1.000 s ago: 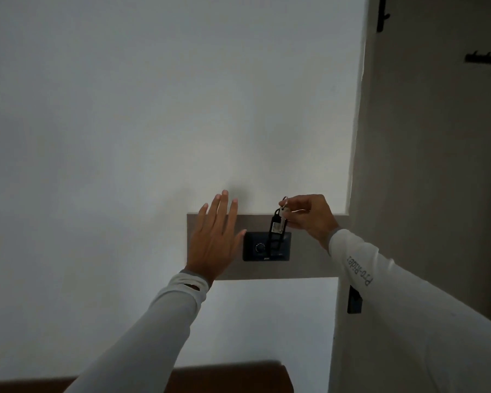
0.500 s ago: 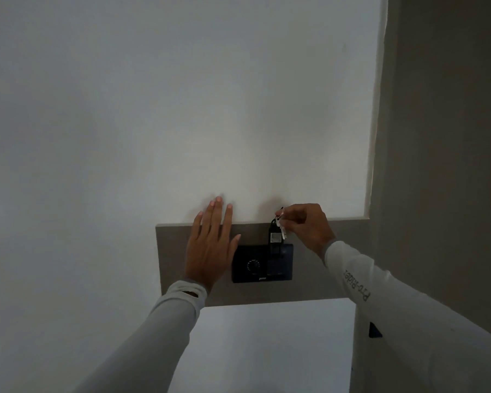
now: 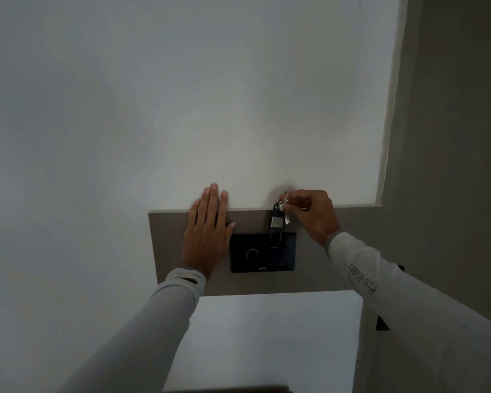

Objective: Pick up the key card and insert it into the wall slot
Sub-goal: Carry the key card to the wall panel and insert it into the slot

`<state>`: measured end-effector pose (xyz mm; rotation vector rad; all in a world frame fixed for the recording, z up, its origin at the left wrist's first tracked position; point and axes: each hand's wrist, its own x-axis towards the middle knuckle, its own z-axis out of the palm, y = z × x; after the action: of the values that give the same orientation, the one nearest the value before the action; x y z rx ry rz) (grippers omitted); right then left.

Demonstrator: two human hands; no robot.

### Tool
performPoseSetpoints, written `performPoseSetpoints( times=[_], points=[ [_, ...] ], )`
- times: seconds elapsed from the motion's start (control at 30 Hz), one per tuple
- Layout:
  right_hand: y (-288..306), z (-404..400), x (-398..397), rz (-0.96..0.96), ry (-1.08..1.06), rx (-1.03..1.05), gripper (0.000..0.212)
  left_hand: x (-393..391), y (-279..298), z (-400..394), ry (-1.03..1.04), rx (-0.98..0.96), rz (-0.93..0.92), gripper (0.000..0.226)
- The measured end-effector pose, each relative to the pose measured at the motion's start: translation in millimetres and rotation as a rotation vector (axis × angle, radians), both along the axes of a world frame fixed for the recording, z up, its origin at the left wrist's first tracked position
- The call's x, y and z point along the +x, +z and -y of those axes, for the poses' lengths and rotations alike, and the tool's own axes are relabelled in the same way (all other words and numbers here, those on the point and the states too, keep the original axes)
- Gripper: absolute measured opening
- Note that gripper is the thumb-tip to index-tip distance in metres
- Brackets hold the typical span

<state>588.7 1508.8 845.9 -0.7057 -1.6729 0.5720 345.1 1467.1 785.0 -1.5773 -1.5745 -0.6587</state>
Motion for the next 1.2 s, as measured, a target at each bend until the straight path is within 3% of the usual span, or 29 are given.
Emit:
performPoseSetpoints(
  times=[0.43,0.63,0.87,1.07,1.2],
  points=[
    [-7,3,-14,0.302,-0.119,0.303,0.014,1,1,0,0.003,0.015,0.0,0.065],
    [-3,0,-10,0.473,-0.151,0.258,0.017,2,0,-2,0.005,0.013,-0.001,0.065],
    [-6,-1,-1,0.464,-0.125,0.206,0.016,2,-1,-1,0.0,0.01,0.001,0.065],
    [-7,-3,0,0.281,-0.004,0.045,0.017,2,1,-2,-0.008,0.004,0.01,0.065],
    [-10,-3,1,0.337,0.001,0.055,0.011,2,0,-2,0.006,-0.009,0.007,0.066]
  ],
)
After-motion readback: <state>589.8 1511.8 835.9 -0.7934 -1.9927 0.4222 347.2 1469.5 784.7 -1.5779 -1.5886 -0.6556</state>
